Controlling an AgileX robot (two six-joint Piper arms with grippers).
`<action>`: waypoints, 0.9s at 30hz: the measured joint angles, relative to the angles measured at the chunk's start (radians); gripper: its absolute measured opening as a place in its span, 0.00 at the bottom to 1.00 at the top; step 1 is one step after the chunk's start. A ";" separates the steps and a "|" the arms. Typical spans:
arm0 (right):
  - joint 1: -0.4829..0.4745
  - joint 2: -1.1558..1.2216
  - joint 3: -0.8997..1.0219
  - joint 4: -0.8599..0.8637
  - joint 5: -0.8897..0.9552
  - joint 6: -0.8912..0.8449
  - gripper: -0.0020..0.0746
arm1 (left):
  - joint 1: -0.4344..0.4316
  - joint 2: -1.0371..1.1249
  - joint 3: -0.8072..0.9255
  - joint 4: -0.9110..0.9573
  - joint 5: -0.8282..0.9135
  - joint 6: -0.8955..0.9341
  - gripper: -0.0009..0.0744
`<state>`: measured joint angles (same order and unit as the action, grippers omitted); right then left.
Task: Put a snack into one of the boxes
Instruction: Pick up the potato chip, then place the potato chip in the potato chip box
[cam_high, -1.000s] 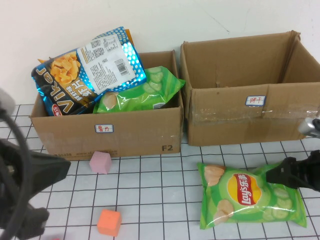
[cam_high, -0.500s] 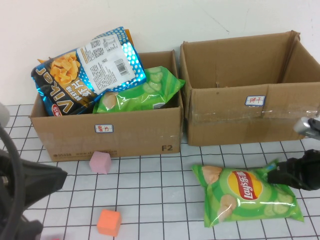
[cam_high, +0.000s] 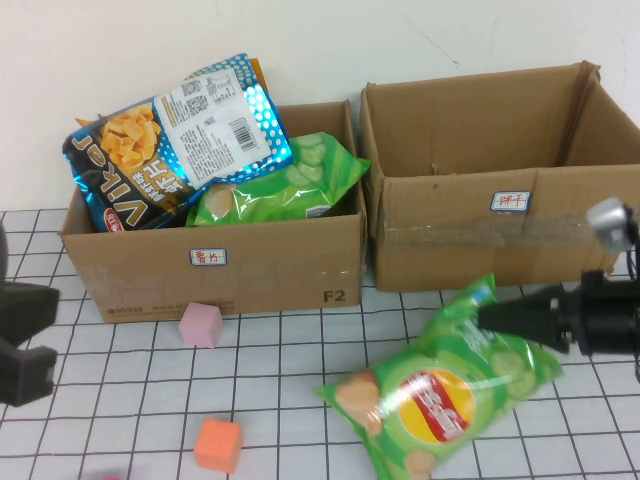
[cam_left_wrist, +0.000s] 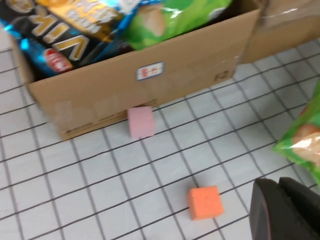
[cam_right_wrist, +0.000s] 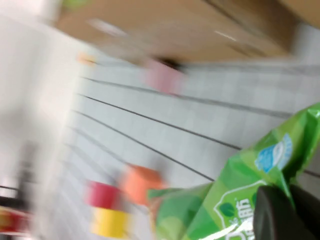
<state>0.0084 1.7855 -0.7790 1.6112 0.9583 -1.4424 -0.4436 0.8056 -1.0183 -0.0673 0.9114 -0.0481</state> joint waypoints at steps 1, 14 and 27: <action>0.000 0.000 0.000 0.034 0.052 -0.018 0.03 | 0.000 0.000 0.000 0.012 0.004 -0.012 0.01; 0.000 -0.031 -0.005 0.076 0.177 -0.058 0.03 | 0.000 -0.013 0.000 0.046 0.056 -0.040 0.01; 0.116 -0.136 -0.490 0.073 -0.019 0.086 0.03 | 0.000 -0.203 0.143 0.114 0.062 -0.160 0.01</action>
<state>0.1247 1.6495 -1.2686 1.6843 0.9390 -1.3569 -0.4436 0.6024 -0.8750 0.0465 0.9735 -0.2078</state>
